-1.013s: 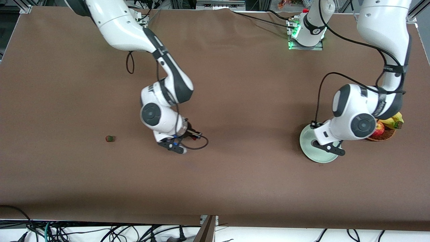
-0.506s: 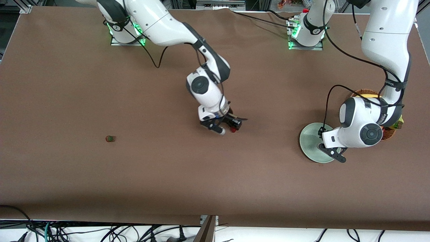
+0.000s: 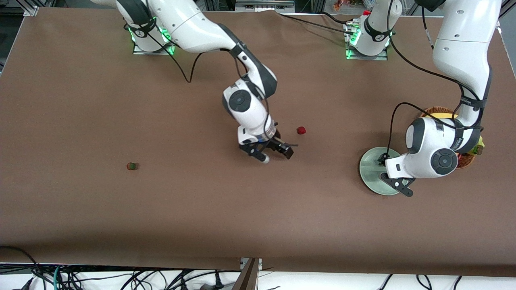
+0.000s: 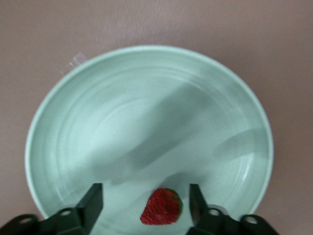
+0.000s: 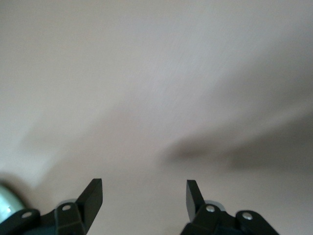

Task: Collect all strawberries into plate
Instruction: 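Release the second strawberry mid-table with the right gripper, then grasp the second strawberry with the left gripper while the right gripper withdraws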

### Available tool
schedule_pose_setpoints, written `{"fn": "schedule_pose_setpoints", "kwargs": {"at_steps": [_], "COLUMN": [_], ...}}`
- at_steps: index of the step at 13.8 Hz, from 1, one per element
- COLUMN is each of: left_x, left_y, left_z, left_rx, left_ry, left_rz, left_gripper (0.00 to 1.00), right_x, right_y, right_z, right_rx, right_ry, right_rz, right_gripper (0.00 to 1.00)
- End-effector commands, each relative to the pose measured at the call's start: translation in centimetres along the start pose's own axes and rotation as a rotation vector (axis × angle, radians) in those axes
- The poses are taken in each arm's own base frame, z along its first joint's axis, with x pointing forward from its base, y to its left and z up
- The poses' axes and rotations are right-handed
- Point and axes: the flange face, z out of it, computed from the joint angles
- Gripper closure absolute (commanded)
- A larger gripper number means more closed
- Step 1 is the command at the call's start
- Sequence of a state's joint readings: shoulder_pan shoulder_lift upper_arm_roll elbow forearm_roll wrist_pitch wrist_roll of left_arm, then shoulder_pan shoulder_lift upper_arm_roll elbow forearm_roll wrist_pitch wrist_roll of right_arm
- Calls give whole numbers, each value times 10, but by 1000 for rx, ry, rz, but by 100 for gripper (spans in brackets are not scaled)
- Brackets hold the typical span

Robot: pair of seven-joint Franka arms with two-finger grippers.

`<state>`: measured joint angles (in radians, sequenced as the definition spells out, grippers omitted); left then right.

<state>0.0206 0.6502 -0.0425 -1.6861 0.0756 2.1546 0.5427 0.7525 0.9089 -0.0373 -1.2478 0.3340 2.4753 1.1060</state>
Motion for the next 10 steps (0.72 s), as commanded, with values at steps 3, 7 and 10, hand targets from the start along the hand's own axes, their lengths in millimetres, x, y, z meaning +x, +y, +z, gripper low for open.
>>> {"fn": "schedule_pose_setpoints", "kwargs": {"at_steps": [3,7,10], "left_x": [15,48,66], "left_y": [64,153,228], "left_z": [-58,-60,-48], "left_rx": [-80,-125,-102], "left_ry": [-24,-50,-86], "left_rz": [-121,-343,-461], "left_gripper": [0,0,0], "right_x": [96,173,215], "right_y": [45,114,169], "right_z": [-74,-117,-142], "right_rx": [-214,-391,-433], "right_ry": [-89,-154,-183], "right_rz": [-245,-422,-515], "right_gripper": [23,23,23]}}
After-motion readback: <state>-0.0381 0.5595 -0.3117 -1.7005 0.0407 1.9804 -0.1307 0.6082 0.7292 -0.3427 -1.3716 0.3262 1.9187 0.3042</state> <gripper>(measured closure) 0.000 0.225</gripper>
